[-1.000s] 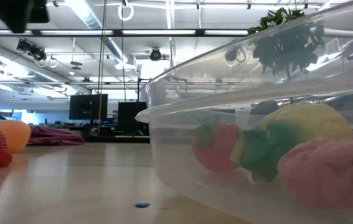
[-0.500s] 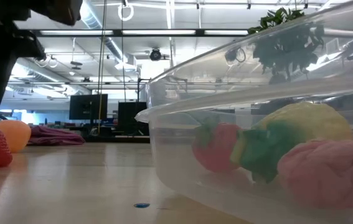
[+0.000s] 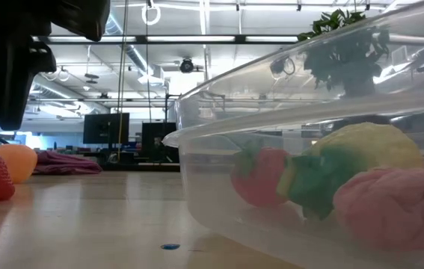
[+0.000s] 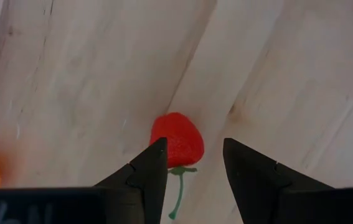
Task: Pick and placing Produce into tupperware
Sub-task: Put the strawberry into the transparent bin
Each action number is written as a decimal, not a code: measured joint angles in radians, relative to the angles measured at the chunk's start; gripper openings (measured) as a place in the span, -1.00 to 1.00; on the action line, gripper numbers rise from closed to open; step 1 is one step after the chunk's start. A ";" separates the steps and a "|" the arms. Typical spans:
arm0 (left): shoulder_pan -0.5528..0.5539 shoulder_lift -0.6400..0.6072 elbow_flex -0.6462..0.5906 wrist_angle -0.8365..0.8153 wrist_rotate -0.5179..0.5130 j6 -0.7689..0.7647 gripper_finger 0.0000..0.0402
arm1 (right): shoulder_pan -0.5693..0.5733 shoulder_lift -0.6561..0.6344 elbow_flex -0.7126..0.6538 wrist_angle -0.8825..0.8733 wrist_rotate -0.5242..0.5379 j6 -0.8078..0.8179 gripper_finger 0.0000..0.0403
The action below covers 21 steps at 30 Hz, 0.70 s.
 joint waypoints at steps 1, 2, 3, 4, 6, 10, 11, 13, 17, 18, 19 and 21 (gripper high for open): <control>0.000 0.000 0.000 0.000 -0.001 -0.001 -0.19 | 0.000 0.000 0.000 0.000 0.000 0.000 0.22; 0.000 0.000 0.000 0.000 0.000 -0.001 -0.19 | 0.000 0.000 0.000 0.000 0.000 0.000 0.22; 0.000 0.000 0.000 0.000 0.000 -0.002 -0.19 | 0.000 0.000 0.000 0.000 0.000 0.000 0.22; 0.000 0.000 0.000 0.000 0.000 -0.002 -0.19 | 0.000 0.000 0.000 0.000 0.000 0.000 0.22; 0.000 0.000 0.000 0.000 0.000 -0.003 -0.19 | 0.000 0.000 0.000 0.000 0.000 0.000 0.22; 0.000 0.000 0.000 0.000 0.008 0.010 -0.19 | 0.000 0.000 -0.019 -0.003 0.000 0.024 0.22; 0.000 0.000 0.000 0.000 0.012 0.010 -0.18 | 0.000 0.000 -0.028 -0.002 0.000 0.036 0.22; 0.000 0.000 0.000 0.000 0.014 0.012 -0.15 | 0.000 0.000 -0.047 -0.003 -0.002 0.059 0.22; 0.000 0.000 0.000 -0.002 0.015 0.014 -0.01 | 0.000 0.001 -0.076 -0.006 -0.005 0.093 0.22; 0.001 0.000 0.000 -0.003 0.015 0.014 0.02 | 0.000 0.001 -0.083 -0.006 -0.005 0.105 0.22; 0.002 0.000 0.000 -0.003 0.015 0.014 0.06 | 0.000 0.001 -0.091 -0.007 -0.006 0.116 0.22; 0.002 0.000 0.000 -0.004 0.015 0.013 0.13 | 0.000 0.001 -0.106 -0.006 -0.005 0.140 0.22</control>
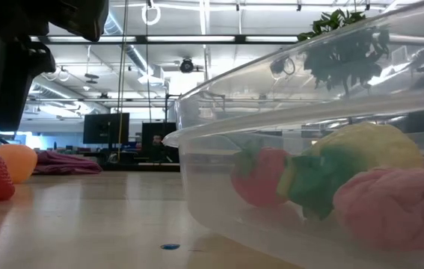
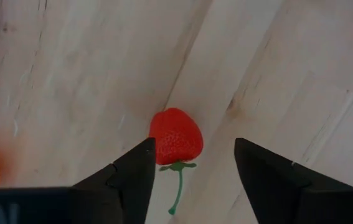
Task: Pick and placing Produce into tupperware
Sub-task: Put the strawberry into the transparent bin
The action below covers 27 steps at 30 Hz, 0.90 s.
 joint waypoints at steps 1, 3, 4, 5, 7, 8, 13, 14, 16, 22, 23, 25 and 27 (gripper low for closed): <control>0.000 0.000 0.000 -0.001 0.000 0.000 0.16 | 0.000 0.000 -0.008 0.001 0.000 0.013 0.22; 0.000 0.000 0.000 -0.001 0.000 0.000 0.20 | 0.000 0.000 -0.017 -0.002 -0.005 0.028 0.22; 0.000 0.000 0.000 -0.001 0.000 -0.001 0.21 | 0.000 0.000 -0.018 -0.002 -0.007 0.031 0.22; 0.000 0.000 0.000 -0.001 0.000 -0.001 0.22 | 0.000 0.000 -0.018 0.001 -0.010 0.031 0.22; 0.000 0.000 0.000 -0.001 0.000 -0.005 0.23 | 0.000 0.000 -0.018 0.001 -0.020 0.032 0.22; 0.000 0.000 0.000 -0.001 0.000 -0.009 0.23 | 0.000 0.000 -0.018 0.001 -0.025 0.032 0.22; 0.000 0.000 0.000 -0.006 -0.018 -0.008 0.23 | 0.000 0.000 -0.018 0.001 -0.039 0.033 0.22; -0.002 0.000 0.000 -0.013 -0.038 -0.008 0.23 | 0.000 0.000 -0.018 0.001 -0.039 0.033 0.22; -0.004 0.000 0.000 -0.030 -0.076 -0.008 0.23 | 0.000 0.000 -0.018 0.001 -0.040 0.033 0.22; -0.011 0.000 0.000 -0.021 -0.067 -0.040 0.23 | 0.000 0.000 -0.018 0.001 -0.040 0.033 0.22; -0.017 0.000 0.000 -0.020 -0.065 -0.049 0.23 | 0.000 0.000 -0.018 0.001 -0.040 0.033 0.22; -0.029 0.004 0.001 -0.015 -0.064 -0.059 0.22 | 0.000 0.000 -0.018 0.001 -0.040 0.033 0.22; -0.042 0.010 0.002 -0.015 -0.063 -0.060 0.21 | 0.000 0.000 -0.018 0.001 -0.040 0.033 0.22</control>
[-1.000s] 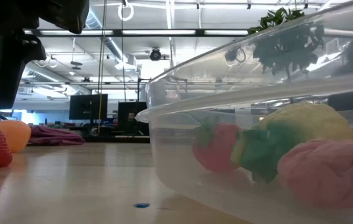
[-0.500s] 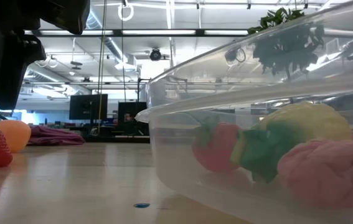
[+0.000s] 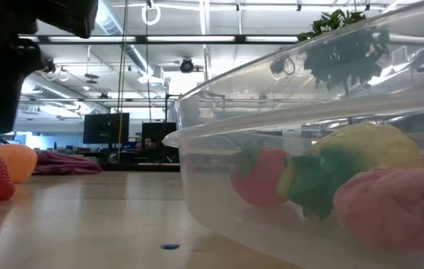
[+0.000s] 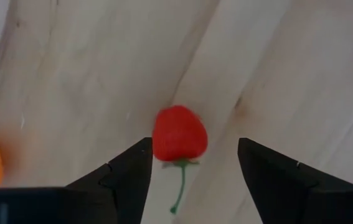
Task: Pick and placing Produce into tupperware
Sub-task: Put the strawberry into the transparent bin
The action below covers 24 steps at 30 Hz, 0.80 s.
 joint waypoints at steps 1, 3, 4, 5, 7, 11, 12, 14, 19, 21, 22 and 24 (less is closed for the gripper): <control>-0.006 0.001 0.000 -0.005 0.000 0.000 0.20 | 0.000 0.000 0.000 -0.001 0.000 0.000 0.22; -0.009 0.010 0.000 0.004 0.001 -0.001 0.19 | 0.000 0.000 0.000 0.000 0.000 0.000 0.22; -0.012 0.014 0.000 -0.001 0.003 -0.001 0.19 | 0.000 0.000 0.000 0.000 0.000 0.000 0.22; -0.015 0.019 0.000 -0.003 0.000 -0.001 0.19 | 0.000 0.000 0.000 -0.001 0.000 0.000 0.22; -0.014 0.029 0.000 0.004 -0.001 0.000 0.19 | 0.000 0.000 0.000 0.002 0.000 0.000 0.22; -0.012 0.058 0.000 -0.006 0.000 0.031 0.19 | 0.000 0.000 0.000 0.004 0.000 0.000 0.22; -0.011 0.063 0.000 -0.014 0.000 0.049 0.19 | 0.000 0.000 0.000 0.005 0.000 0.000 0.22; -0.003 0.071 0.000 -0.027 0.000 0.052 0.18 | 0.000 0.000 0.000 0.005 0.000 0.001 0.22; 0.014 0.074 -0.001 -0.028 -0.002 0.067 0.19 | 0.000 0.000 0.000 0.005 0.000 0.000 0.22; 0.019 0.074 -0.001 -0.035 -0.004 0.078 0.19 | 0.000 0.000 0.000 0.005 0.000 0.000 0.22; 0.022 0.075 -0.001 -0.033 -0.004 0.079 0.18 | 0.000 0.000 0.000 0.005 0.000 0.000 0.22; 0.026 0.082 -0.001 -0.033 -0.003 0.079 0.17 | 0.000 0.000 0.000 0.005 0.000 0.000 0.22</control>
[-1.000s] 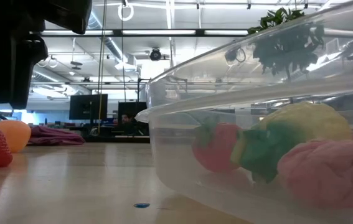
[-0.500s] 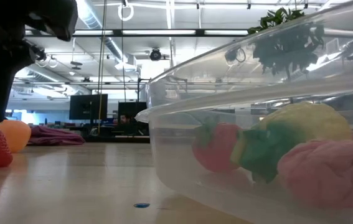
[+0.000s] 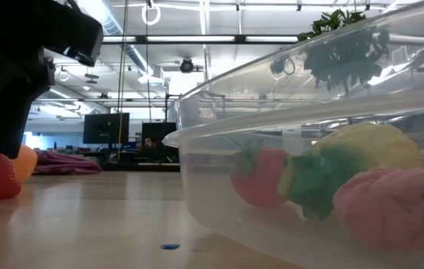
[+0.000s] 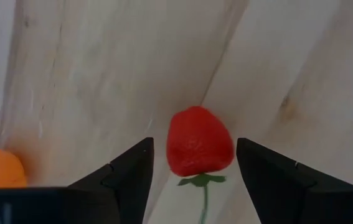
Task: Pick and placing Produce into tupperware
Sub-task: Put the strawberry into the transparent bin
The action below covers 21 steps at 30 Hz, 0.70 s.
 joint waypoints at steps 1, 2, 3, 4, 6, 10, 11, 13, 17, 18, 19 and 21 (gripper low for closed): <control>0.002 0.005 0.000 -0.001 0.003 0.000 0.17 | 0.000 0.000 0.000 0.000 0.000 0.000 0.22; 0.003 0.012 0.000 0.002 0.007 0.000 0.17 | 0.000 0.000 0.000 -0.001 0.000 0.000 0.22; 0.003 0.018 0.000 0.002 0.013 0.000 0.17 | 0.000 0.000 0.000 0.000 0.000 -0.001 0.22; 0.003 0.026 0.000 -0.001 0.015 0.001 0.17 | 0.000 0.000 0.000 0.000 0.000 -0.001 0.22; 0.003 0.043 0.000 0.002 0.028 0.000 0.17 | 0.000 0.000 0.000 0.000 0.000 -0.001 0.22; 0.003 0.082 0.000 0.001 0.044 0.001 0.18 | 0.000 0.000 0.000 -0.001 0.000 -0.001 0.22; 0.003 0.084 0.001 0.001 0.044 0.003 0.18 | 0.000 0.000 0.000 -0.001 0.000 -0.001 0.22; 0.004 0.089 0.002 0.003 0.044 0.007 0.17 | 0.000 0.000 0.000 -0.001 0.000 -0.001 0.22; 0.007 0.090 0.002 0.007 0.045 0.017 0.12 | 0.000 0.000 0.000 -0.001 0.000 -0.001 0.22; 0.007 0.090 0.002 0.008 0.046 0.024 0.10 | 0.000 0.000 0.000 -0.001 0.000 -0.001 0.22; 0.007 0.090 0.002 0.011 0.046 0.029 0.07 | 0.000 0.000 0.000 -0.001 0.000 -0.001 0.22; 0.009 0.090 0.002 0.014 0.046 0.035 0.02 | 0.000 0.000 0.000 -0.001 0.000 -0.001 0.22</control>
